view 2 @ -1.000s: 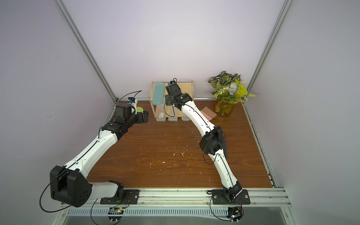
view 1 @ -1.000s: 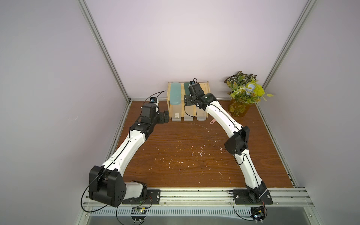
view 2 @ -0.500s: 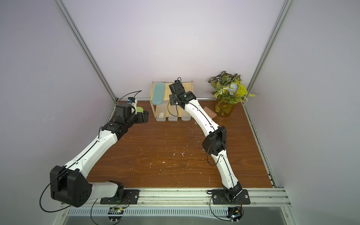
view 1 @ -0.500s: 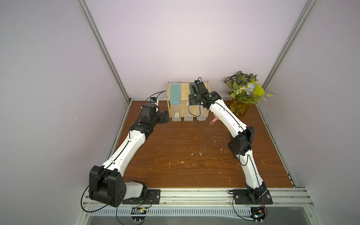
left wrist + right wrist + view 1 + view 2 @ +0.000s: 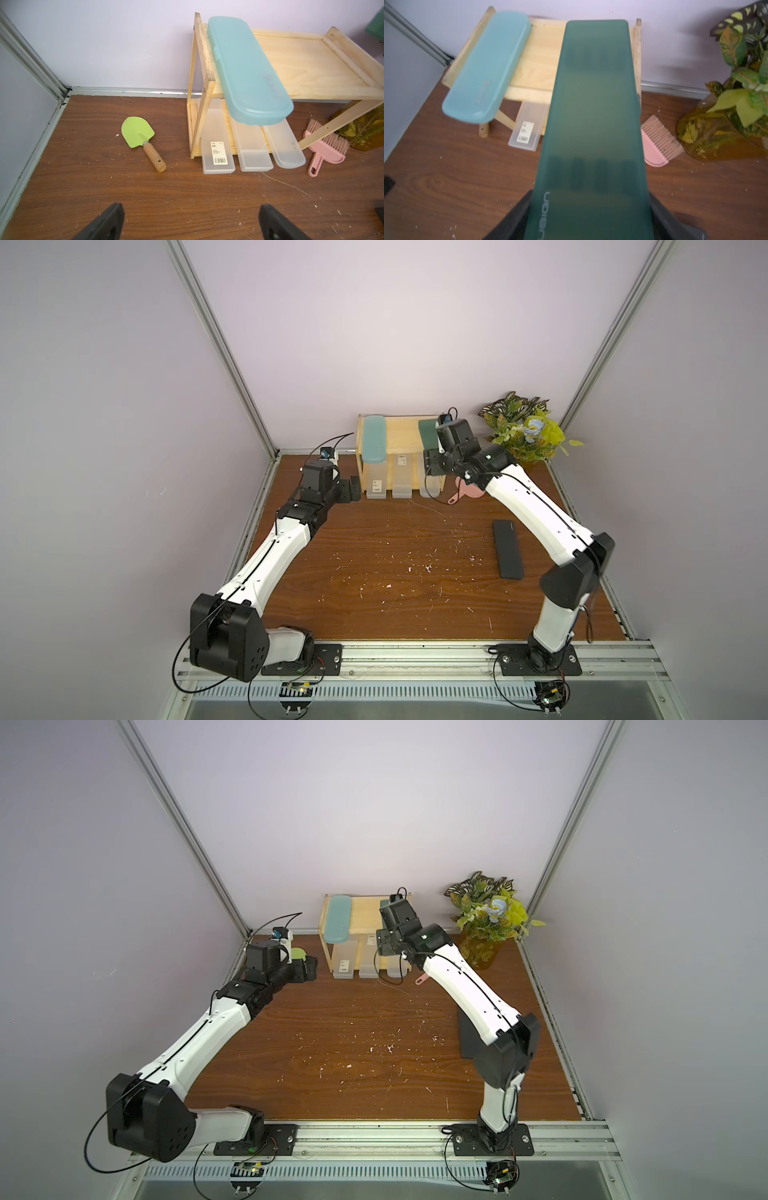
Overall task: Remove the pencil cases from the shelf
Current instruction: Pick up the pencil case from the shelf, then place the pencil case at the center of the board.
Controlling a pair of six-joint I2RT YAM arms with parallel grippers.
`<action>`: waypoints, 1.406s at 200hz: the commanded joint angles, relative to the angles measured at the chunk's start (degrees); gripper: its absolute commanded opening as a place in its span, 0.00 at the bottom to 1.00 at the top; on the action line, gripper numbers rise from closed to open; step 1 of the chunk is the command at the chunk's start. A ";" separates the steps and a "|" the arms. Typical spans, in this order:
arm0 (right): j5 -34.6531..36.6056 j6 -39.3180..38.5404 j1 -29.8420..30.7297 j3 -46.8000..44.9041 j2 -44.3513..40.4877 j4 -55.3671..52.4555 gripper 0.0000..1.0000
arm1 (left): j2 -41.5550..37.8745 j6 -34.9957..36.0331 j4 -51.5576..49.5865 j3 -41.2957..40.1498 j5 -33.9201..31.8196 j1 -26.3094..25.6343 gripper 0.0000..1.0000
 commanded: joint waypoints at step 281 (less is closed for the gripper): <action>-4.98 24.72 3.54 -83.11 -35.91 27.60 0.48 | -0.51 -3.04 3.57 -3.94 1.50 -4.54 1.00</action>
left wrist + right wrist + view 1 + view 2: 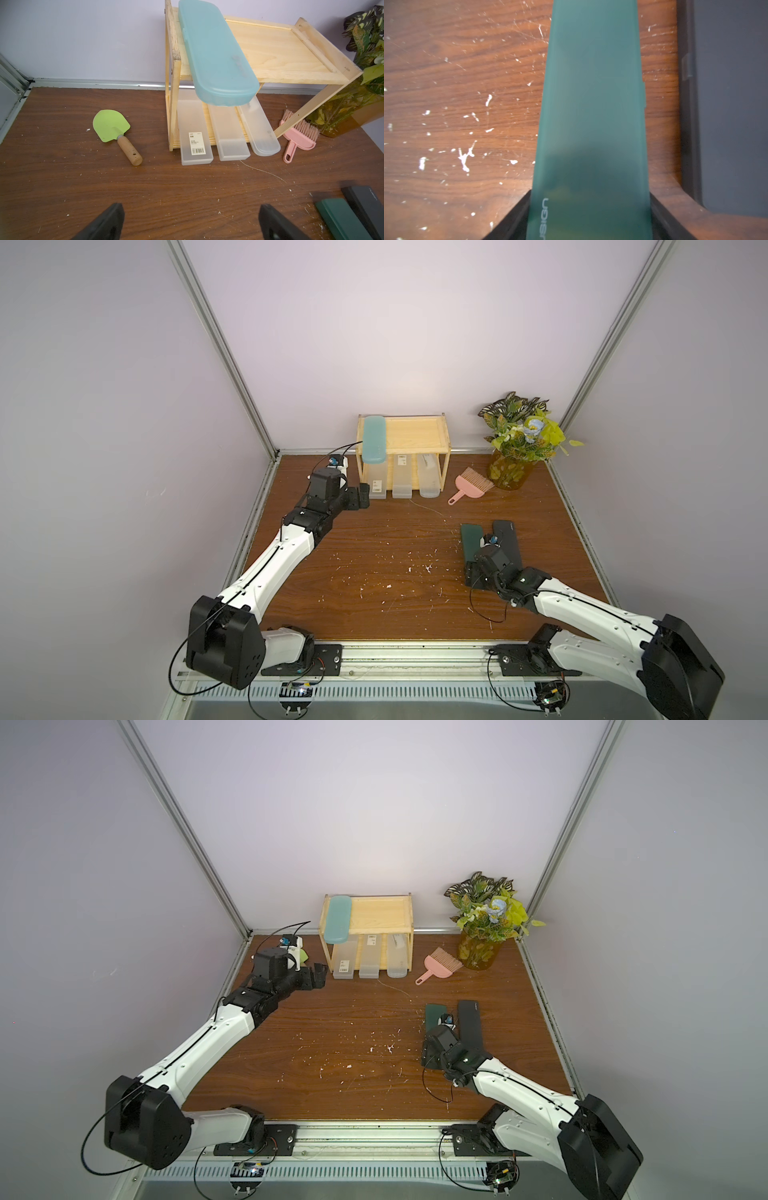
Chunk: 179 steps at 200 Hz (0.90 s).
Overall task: Remove the pencil cases from the shelf
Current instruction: Place the pencil case at the center of the board.
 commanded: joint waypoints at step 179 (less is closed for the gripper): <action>-1.16 -19.30 -12.08 27.33 7.87 -9.68 0.99 | 4.93 0.32 -1.31 6.00 0.54 -0.50 1.00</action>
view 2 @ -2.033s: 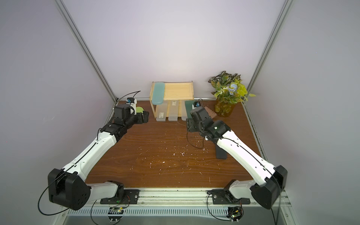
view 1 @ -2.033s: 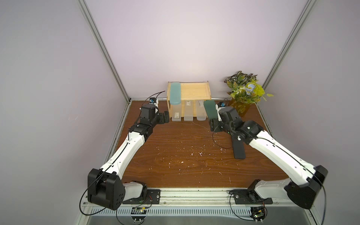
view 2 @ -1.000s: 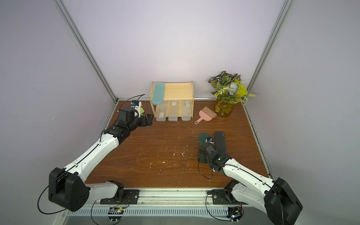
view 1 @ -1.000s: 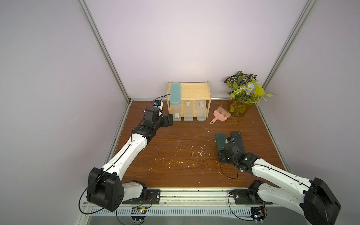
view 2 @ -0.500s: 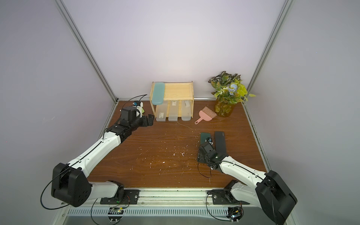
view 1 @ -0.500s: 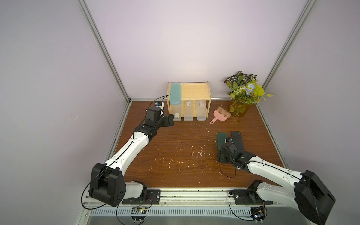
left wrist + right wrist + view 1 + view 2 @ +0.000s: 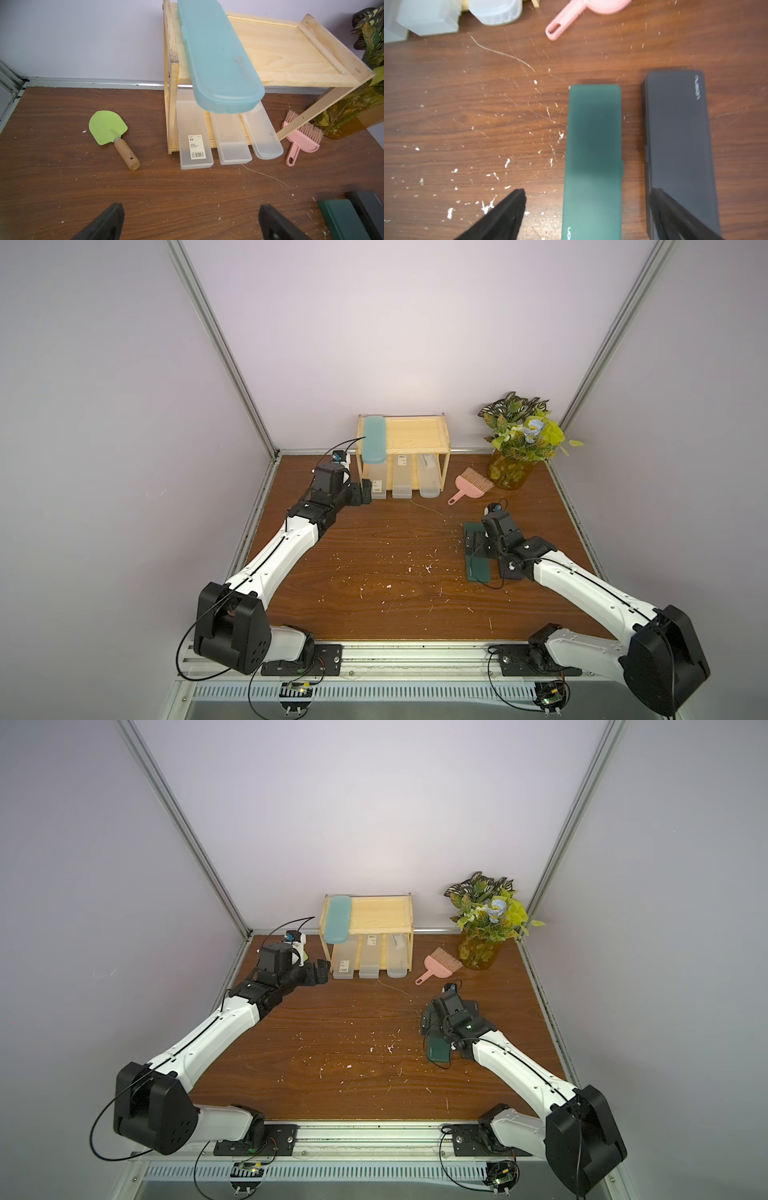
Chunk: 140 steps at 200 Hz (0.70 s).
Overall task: Remove the pencil cases from the shelf
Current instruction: Place the pencil case at the center of the board, then pick up the pencil case from the shelf.
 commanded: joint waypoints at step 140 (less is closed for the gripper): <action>-7.08 -11.47 -0.51 35.04 10.96 -0.48 0.99 | 23.66 2.38 -13.37 42.48 -1.83 -2.33 0.99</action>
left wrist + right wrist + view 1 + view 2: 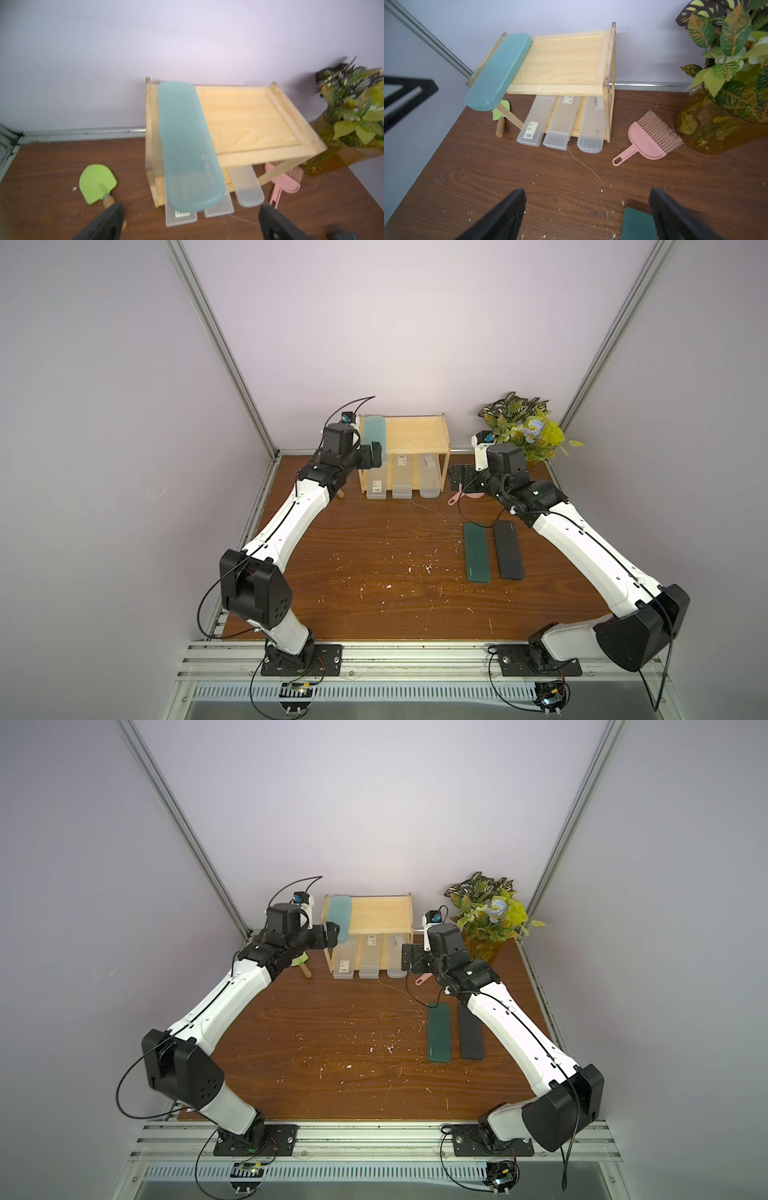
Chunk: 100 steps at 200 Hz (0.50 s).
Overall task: Remove the pencil cases from the shelf
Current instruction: Pick up the pencil case from the shelf.
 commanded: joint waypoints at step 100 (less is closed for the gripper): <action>-2.16 -2.12 -2.21 -7.04 -2.65 1.39 0.99 | 26.83 0.64 -10.25 31.85 -7.97 -2.70 1.00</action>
